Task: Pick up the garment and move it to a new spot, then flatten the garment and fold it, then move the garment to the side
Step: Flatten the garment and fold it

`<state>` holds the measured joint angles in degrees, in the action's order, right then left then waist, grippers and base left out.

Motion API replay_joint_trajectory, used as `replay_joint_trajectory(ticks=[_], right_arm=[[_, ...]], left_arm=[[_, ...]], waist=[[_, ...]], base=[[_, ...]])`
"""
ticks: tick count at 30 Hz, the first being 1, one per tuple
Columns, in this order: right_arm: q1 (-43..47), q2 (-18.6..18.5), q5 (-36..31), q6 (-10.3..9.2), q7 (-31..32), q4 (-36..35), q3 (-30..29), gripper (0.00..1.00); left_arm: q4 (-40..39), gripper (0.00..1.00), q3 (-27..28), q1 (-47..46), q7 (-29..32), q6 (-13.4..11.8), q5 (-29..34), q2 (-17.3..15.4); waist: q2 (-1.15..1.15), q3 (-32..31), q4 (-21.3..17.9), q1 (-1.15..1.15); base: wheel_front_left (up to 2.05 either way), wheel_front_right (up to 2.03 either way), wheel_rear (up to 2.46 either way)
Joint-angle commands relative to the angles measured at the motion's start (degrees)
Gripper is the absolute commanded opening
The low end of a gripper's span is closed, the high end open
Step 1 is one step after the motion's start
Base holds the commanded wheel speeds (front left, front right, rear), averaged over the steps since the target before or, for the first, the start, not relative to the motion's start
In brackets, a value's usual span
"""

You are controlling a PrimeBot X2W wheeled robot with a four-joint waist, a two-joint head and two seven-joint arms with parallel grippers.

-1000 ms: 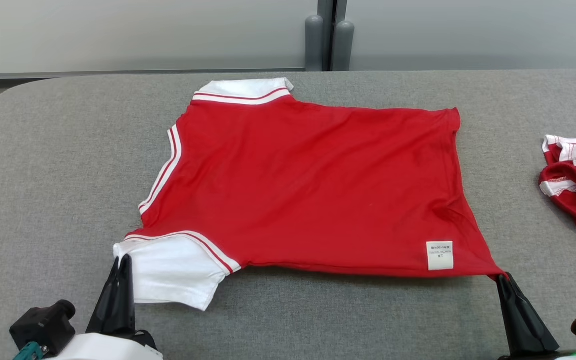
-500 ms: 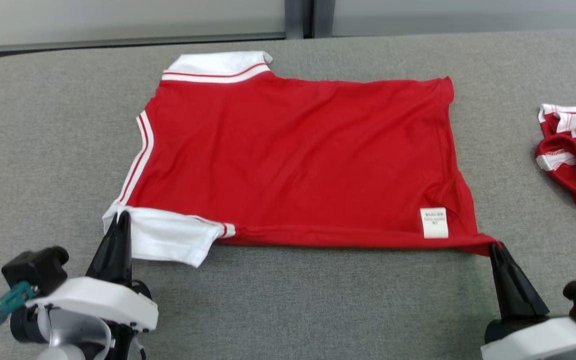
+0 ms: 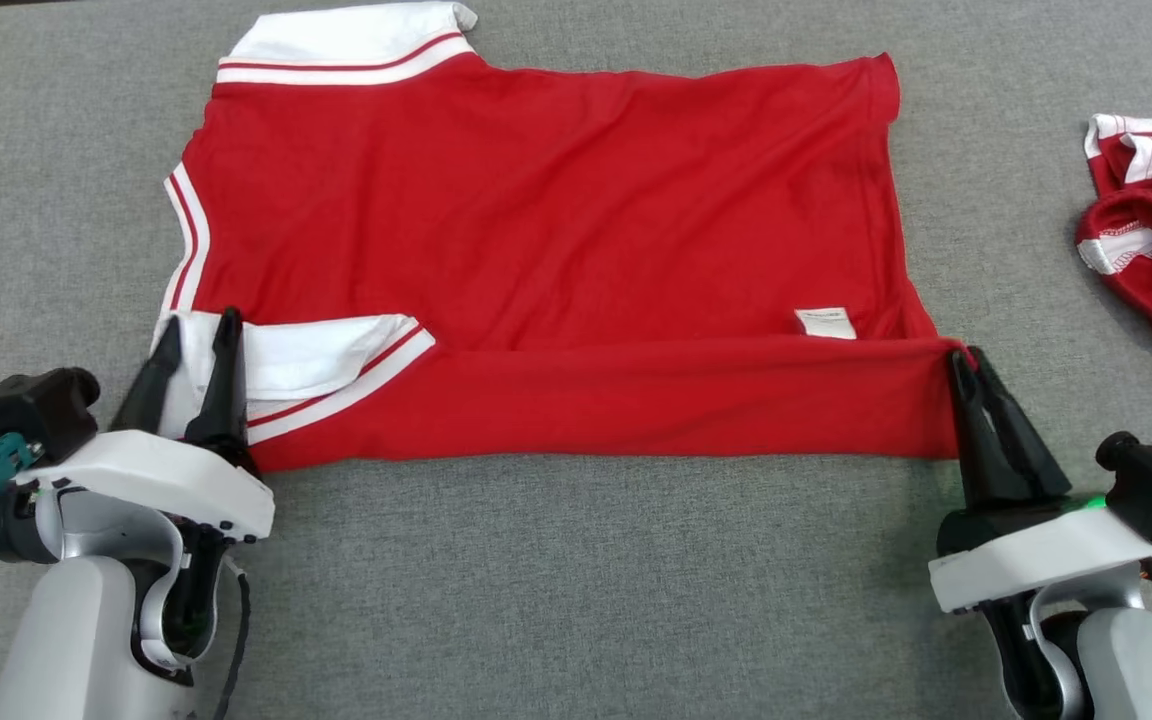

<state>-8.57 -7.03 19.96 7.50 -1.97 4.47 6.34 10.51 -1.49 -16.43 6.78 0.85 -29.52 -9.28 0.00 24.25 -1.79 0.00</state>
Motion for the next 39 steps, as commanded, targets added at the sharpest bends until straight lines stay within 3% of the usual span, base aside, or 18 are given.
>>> replay_joint_trajectory(ticks=[1, 5, 11, 23, 33, 39], right_arm=[[-1.34, -0.34, -0.85, -0.02, -2.08, -0.05, 0.01, 1.0], [-2.31, -0.54, -5.22, -0.01, -6.65, -1.27, -0.77, 1.0], [0.16, 0.23, -9.22, -0.01, -7.07, -4.62, -2.99, 1.0], [8.6, 1.24, -9.38, -0.01, -3.57, -10.19, -4.06, 1.0], [9.1, 1.63, -8.47, -0.01, -2.85, -11.01, -4.0, 1.0], [8.18, 0.96, -7.87, -0.01, -2.79, -9.55, -3.56, 1.0]], left_arm=[[-0.27, 1.0, 0.57, -0.59, -3.59, -0.19, 1.64, -0.69], [-2.36, 1.0, 0.67, 2.37, -13.87, -1.18, 5.9, -0.73], [-5.1, 1.0, -0.13, 6.83, -20.22, -1.8, 9.47, -0.55], [-8.65, 1.0, -1.14, 15.02, -20.29, -0.99, 9.49, -1.24], [-8.86, 1.0, -1.69, 15.8, -19.19, -1.4, 8.97, -1.53], [-5.38, 1.0, -2.52, 14.61, -17.75, -0.3, 7.61, -1.36]], waist=[[0.0, -0.06, -0.17, 0.0], [0.0, -1.57, 0.12, 0.0], [0.0, -5.85, 1.09, 0.0], [0.0, -10.77, 1.17, 0.0], [0.0, -10.67, 0.82, 0.0], [0.0, -8.96, 0.68, 0.0]], base=[[0.0, 0.0, 0.0], [0.0, 0.0, 0.0], [0.0, 0.0, 0.0], [0.0, 0.0, 0.0], [0.0, 0.0, 0.0], [0.0, 0.0, 0.0]])
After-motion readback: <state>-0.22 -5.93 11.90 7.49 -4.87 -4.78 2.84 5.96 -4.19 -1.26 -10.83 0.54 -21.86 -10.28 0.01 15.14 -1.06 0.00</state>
